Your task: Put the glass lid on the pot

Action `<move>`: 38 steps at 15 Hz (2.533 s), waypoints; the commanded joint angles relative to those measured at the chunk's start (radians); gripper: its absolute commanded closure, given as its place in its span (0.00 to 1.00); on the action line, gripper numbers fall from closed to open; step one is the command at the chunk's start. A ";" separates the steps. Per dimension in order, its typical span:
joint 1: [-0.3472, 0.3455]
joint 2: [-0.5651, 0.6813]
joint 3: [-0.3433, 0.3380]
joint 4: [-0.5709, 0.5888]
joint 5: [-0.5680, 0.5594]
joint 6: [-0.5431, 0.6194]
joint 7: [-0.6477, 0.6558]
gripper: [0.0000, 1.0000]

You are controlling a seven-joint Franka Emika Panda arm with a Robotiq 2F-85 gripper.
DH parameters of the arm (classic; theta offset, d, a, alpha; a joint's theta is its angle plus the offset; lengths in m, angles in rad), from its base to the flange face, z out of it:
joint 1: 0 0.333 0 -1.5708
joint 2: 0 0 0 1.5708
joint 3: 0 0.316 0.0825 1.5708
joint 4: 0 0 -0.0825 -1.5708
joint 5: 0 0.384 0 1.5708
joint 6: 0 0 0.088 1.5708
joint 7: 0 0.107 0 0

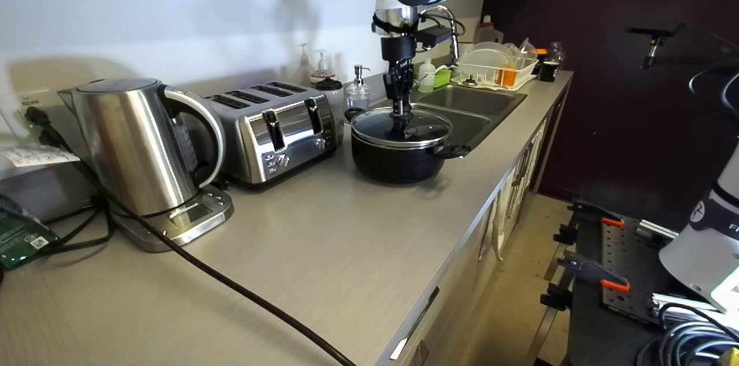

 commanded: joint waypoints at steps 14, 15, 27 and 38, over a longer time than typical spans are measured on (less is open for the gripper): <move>0.010 0.024 -0.006 0.048 -0.020 0.001 0.042 0.75; 0.010 0.026 -0.007 0.049 -0.020 0.000 0.044 0.75; 0.004 0.050 -0.017 0.074 -0.019 -0.003 0.061 0.75; 0.014 0.012 -0.004 0.016 -0.025 0.016 0.041 0.75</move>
